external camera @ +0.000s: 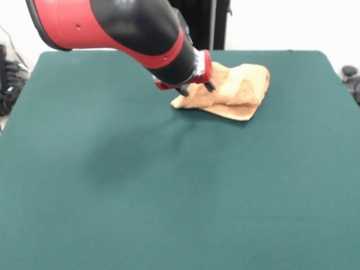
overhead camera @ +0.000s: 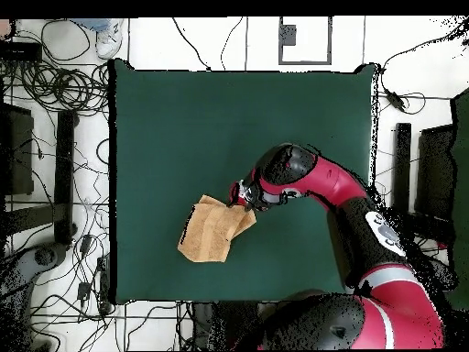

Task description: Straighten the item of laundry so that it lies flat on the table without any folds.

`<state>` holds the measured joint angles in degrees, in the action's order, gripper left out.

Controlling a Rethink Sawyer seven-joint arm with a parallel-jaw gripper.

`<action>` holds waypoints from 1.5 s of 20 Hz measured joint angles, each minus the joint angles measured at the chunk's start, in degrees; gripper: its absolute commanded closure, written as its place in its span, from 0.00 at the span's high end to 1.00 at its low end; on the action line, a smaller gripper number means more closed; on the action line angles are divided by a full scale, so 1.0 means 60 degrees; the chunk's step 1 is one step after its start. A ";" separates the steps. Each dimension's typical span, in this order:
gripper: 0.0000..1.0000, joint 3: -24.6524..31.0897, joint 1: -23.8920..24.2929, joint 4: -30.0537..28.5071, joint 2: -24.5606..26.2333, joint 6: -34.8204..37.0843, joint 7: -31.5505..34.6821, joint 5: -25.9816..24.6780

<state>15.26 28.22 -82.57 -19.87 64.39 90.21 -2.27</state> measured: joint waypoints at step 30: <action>1.00 -0.0143 -0.0176 0.1118 0.0409 0.0023 0.0000 -0.0970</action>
<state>14.40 27.16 -75.87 -17.42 64.53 90.21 -8.09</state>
